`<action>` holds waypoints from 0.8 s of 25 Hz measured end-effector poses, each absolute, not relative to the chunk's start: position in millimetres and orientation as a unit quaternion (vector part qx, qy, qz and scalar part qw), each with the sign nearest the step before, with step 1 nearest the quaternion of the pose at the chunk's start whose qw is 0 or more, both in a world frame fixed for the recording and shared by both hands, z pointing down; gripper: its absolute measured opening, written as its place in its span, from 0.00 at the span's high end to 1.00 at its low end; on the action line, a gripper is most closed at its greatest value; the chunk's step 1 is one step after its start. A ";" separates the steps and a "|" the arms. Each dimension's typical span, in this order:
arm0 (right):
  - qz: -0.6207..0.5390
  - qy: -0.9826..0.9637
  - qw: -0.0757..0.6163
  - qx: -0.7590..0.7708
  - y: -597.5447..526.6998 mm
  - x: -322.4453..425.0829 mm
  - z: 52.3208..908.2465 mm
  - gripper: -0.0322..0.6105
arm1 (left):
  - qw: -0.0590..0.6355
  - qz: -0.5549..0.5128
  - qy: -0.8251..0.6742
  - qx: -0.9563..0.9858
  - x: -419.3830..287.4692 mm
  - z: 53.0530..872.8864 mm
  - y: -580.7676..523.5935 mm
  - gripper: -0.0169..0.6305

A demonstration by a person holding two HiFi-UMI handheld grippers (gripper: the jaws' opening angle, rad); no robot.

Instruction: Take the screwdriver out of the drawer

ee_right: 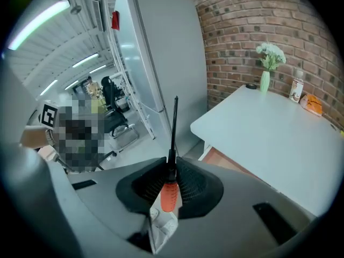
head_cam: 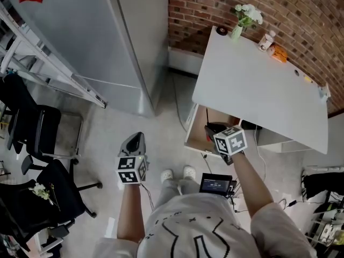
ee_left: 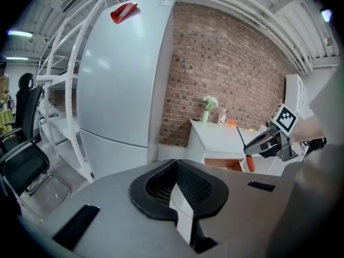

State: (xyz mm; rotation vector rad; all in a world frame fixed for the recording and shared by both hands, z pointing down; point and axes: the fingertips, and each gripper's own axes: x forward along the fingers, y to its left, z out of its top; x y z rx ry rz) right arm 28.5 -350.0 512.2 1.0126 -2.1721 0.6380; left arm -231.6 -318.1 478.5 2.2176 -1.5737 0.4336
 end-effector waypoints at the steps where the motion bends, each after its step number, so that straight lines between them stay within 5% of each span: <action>1: 0.236 -0.833 0.317 0.387 -350.6 28.0 502.3 0.86 | 0.185 0.150 -0.563 0.792 -231.5 469.3 -320.5 0.95; 20: 0.087 -0.852 0.155 0.493 -336.4 54.6 334.9 0.86 | 0.043 0.064 -0.558 0.826 -206.9 329.4 -350.1 0.95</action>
